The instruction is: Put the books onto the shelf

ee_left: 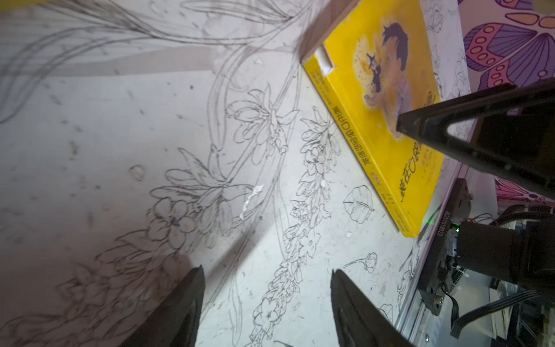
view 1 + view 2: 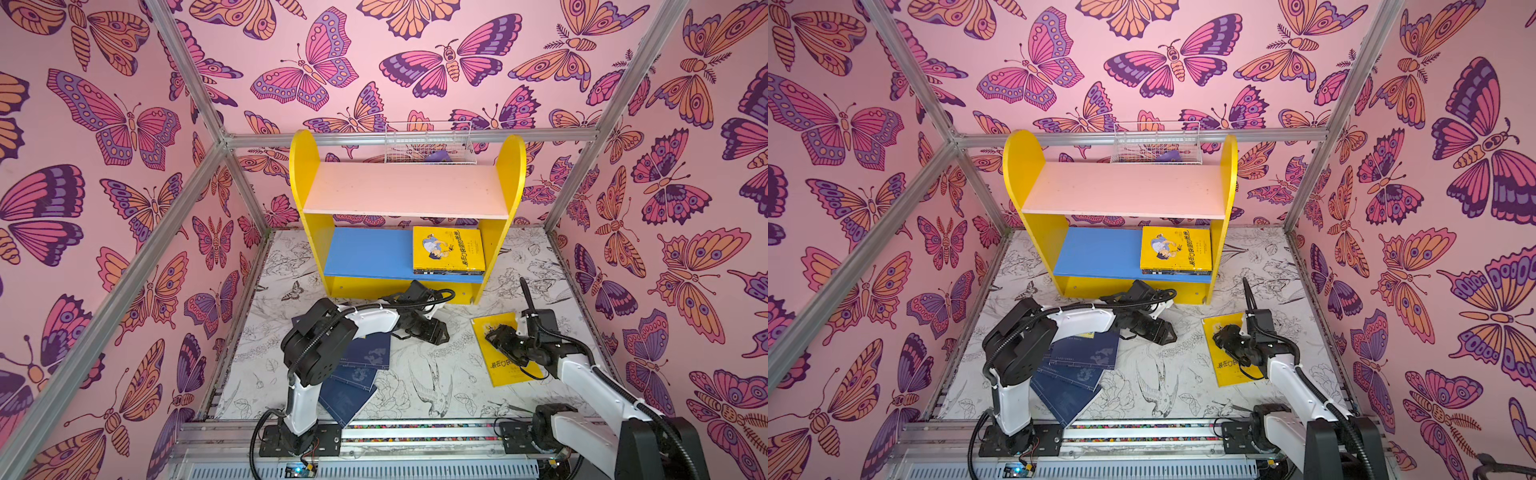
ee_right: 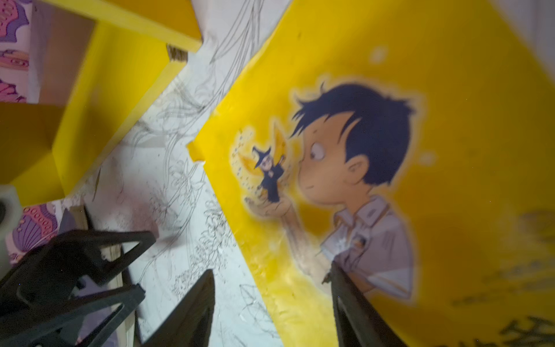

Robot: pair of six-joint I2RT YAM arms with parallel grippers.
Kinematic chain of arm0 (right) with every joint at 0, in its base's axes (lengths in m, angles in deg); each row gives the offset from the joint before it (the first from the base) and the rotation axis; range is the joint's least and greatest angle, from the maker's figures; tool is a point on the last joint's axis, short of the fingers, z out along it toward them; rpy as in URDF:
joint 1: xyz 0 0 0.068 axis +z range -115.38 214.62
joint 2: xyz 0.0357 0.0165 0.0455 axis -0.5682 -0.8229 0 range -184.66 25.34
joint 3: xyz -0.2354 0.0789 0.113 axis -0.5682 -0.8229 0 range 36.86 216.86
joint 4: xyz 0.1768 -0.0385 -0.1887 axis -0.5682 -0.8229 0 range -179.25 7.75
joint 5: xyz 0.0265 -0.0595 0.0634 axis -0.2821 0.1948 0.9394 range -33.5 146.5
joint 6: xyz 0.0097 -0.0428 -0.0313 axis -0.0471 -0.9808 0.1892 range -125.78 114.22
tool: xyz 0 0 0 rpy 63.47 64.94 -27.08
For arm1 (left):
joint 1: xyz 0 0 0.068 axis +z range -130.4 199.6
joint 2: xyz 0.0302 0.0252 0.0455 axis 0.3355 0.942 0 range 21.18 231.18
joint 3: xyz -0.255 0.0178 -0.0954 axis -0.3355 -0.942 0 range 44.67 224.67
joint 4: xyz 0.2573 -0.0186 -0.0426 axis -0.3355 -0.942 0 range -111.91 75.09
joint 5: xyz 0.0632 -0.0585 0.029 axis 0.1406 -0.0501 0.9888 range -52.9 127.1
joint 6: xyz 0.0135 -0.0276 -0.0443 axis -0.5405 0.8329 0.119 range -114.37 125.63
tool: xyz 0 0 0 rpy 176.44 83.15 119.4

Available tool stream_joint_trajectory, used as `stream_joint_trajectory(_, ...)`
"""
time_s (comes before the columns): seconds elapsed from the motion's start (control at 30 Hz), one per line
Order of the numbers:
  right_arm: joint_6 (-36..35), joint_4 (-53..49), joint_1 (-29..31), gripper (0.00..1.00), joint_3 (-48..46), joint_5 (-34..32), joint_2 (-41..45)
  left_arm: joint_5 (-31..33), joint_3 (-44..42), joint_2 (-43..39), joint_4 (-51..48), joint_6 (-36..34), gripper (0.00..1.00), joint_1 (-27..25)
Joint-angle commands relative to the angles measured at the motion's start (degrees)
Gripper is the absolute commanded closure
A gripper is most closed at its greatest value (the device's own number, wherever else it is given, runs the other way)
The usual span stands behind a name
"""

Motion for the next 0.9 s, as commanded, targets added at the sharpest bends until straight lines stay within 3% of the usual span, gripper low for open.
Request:
stream_joint_trajectory(0.0, 2.9, -9.5, 0.4, 0.32, -0.8, -6.2, 3.2, -1.8, 2.0, 2.0, -4.8, -2.4, 0.31, -0.7)
stream_joint_trajectory(0.17, 4.8, -10.4, -10.1, 0.25, -0.4, -13.2, 3.4, -0.9, 3.4, 3.1, -5.2, -2.9, 0.30, -2.2)
stream_joint_trajectory(0.3, 3.4, -7.4, -20.9, 0.22, 0.4, -13.9, -4.0, 1.9, 3.7, 3.3, -5.3, -2.8, 0.28, -3.4)
stream_joint_trajectory(0.4, 0.8, -6.0, -24.2, 0.23, 2.1, -11.3, -8.9, 3.7, 3.1, 2.5, -5.2, -2.7, 0.27, -3.7)
stream_joint_trajectory(0.63, -3.6, -2.7, -20.8, 0.31, 1.4, 2.4, -12.4, 3.0, 3.3, 2.4, -5.2, -3.0, 0.25, -3.7)
stream_joint_trajectory(0.7, -2.2, -2.2, -16.6, 0.32, 0.0, 5.8, -9.2, 2.6, 3.9, 3.3, -5.6, -3.1, 0.25, -3.7)
stream_joint_trajectory(0.87, 1.4, -3.5, -5.2, 0.33, -1.2, 6.9, -0.4, 2.3, 5.5, 5.1, -6.3, -2.9, 0.25, -3.7)
